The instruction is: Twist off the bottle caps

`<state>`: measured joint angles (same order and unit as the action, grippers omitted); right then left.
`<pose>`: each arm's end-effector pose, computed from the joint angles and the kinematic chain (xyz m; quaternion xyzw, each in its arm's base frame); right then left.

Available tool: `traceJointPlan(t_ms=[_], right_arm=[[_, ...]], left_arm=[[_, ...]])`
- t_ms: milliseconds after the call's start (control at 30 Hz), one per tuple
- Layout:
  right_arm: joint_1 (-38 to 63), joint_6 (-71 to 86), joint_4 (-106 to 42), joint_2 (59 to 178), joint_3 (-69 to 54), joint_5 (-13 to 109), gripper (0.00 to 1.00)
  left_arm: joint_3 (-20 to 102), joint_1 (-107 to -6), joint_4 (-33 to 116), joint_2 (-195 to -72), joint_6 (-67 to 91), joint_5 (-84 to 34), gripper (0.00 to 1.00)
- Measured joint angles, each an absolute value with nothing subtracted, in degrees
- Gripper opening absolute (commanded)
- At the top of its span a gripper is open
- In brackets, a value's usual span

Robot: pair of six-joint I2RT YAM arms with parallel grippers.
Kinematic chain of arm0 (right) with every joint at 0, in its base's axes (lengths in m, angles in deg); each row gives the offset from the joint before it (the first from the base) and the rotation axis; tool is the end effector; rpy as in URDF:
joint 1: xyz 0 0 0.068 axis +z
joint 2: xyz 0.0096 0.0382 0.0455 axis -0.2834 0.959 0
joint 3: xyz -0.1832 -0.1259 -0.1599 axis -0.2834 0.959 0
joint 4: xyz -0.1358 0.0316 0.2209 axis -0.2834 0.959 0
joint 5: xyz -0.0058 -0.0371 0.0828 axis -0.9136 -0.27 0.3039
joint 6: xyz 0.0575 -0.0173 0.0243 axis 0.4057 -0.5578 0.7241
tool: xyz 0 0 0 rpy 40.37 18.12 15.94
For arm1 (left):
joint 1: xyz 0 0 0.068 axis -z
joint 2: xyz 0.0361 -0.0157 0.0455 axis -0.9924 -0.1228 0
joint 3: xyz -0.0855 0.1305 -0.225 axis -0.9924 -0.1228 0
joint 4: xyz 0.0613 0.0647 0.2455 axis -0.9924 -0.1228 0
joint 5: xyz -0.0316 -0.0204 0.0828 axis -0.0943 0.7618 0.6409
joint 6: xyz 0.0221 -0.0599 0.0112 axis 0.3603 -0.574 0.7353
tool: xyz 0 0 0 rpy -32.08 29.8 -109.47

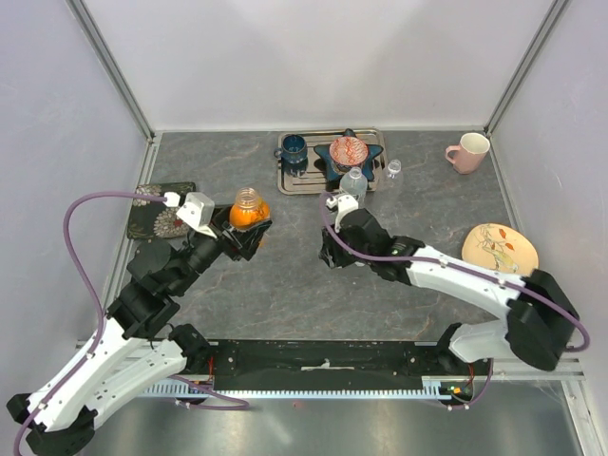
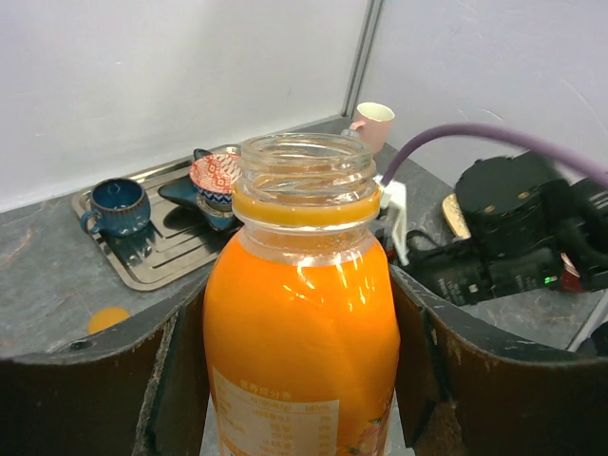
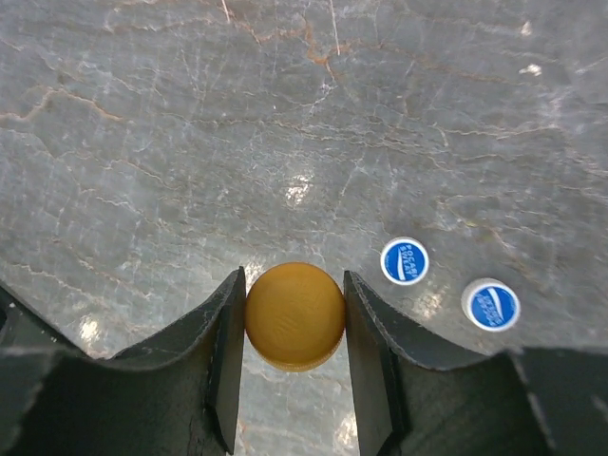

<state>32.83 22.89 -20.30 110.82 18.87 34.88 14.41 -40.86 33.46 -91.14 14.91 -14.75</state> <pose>0.1945 0.2183 0.2452 -0.1878 0.8745 0.2243 0.3869 0.1106 -0.0976 0.3844 0.1770 0.6395 -0.3122 0.6799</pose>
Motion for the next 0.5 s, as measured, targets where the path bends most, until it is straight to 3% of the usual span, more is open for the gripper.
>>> traceJointPlan(t_ms=[233,467,500], right_arm=[[32.9,24.2,-26.1,125.4,18.0,36.5,0.0],[32.9,25.1,-28.4,131.1,18.0,37.2,0.0],[32.9,25.1,-29.1,132.1,17.9,37.1,0.08]], left_arm=[[12.7,-40.9,31.9,-89.3,15.4,-13.2,0.06],[11.2,-40.9,31.4,-88.2,15.4,-12.3,0.05],[11.0,-40.9,31.4,-88.2,15.4,-12.3,0.05]])
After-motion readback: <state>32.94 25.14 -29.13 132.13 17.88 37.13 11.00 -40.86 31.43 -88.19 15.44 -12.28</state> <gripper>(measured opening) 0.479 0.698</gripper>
